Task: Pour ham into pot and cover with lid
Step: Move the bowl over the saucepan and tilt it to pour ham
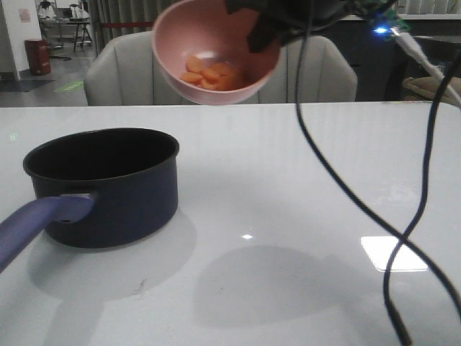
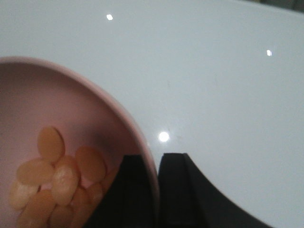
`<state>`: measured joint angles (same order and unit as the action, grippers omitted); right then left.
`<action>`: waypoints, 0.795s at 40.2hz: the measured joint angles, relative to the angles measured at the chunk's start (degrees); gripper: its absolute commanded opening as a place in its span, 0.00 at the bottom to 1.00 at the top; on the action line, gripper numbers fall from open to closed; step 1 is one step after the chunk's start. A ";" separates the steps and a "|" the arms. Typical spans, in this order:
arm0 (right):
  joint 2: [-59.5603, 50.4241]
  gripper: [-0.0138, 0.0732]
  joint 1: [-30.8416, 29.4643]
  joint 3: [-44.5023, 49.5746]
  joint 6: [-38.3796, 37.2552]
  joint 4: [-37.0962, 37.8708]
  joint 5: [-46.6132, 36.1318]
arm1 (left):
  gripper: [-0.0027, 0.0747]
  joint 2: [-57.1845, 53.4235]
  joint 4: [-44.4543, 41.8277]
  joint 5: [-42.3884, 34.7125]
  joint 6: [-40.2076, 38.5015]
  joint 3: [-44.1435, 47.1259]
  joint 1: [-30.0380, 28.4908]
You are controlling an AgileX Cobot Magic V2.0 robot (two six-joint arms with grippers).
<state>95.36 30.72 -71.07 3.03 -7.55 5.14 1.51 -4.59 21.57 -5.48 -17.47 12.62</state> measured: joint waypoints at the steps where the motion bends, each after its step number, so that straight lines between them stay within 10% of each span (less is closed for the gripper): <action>1: 0.52 0.31 0.75 0.00 0.00 0.55 -2.43 | 0.76 0.00 0.00 0.00 0.00 0.00 0.00; 13: 8.59 0.31 7.31 0.00 3.23 6.02 -25.19 | 0.76 0.00 0.00 0.00 0.00 0.00 0.00; 32: 17.89 0.31 14.26 0.00 45.32 -5.22 -45.71 | 0.76 0.00 0.00 0.00 0.00 0.00 0.00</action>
<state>113.25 44.98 -71.07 48.35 -12.78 -40.57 1.51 -4.59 21.57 -5.48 -17.47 12.62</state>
